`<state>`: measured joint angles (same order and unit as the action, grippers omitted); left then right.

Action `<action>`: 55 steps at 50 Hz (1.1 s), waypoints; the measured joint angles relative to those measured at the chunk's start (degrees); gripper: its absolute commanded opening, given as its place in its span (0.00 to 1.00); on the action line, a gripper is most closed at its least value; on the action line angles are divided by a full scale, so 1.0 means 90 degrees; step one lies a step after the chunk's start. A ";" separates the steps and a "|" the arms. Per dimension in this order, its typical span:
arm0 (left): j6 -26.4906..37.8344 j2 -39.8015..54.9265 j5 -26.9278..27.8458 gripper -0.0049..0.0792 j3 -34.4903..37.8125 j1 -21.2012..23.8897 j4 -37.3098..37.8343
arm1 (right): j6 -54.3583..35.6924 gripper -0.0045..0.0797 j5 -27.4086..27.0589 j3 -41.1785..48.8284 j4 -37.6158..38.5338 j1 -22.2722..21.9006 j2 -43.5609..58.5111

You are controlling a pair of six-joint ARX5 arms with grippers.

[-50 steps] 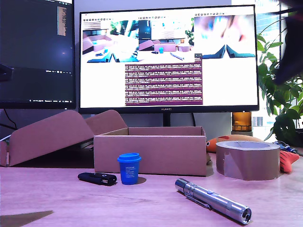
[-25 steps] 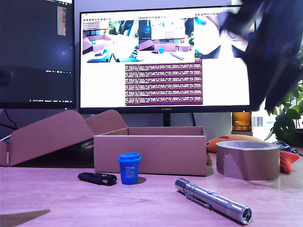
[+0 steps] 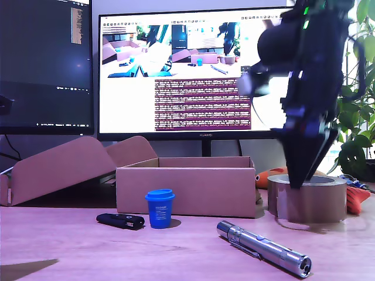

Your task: Pick up the tape roll and place it inside the cardboard box

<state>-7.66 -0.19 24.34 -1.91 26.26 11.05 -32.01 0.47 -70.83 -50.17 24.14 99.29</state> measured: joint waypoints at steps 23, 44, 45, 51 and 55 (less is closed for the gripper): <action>-0.0002 0.0000 0.0000 0.04 0.0000 0.0000 0.0202 | -0.0265 0.29 -0.0117 0.0000 0.0066 0.0002 0.0413; 0.0000 0.0000 -0.0063 0.04 0.0000 0.0000 0.0199 | 0.0228 0.05 -0.0112 -0.0053 -0.0172 0.0070 0.0415; 0.0000 0.0000 -0.0073 0.04 0.0000 0.0000 0.0202 | 0.0357 0.05 -0.0114 -0.0073 -0.0226 0.0080 0.0415; 0.0000 0.0000 -0.0090 0.04 0.0000 0.0000 0.0202 | 0.0568 0.05 -0.0114 -0.0374 -0.0583 0.0129 0.0418; -0.0002 0.0000 -0.0092 0.04 0.0000 0.0000 0.0199 | 0.0746 0.05 -0.0117 -0.0741 -0.0826 0.0165 0.0420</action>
<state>-7.68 -0.19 23.51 -1.91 26.26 12.84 -25.30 -0.58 -77.49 -57.60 25.63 103.07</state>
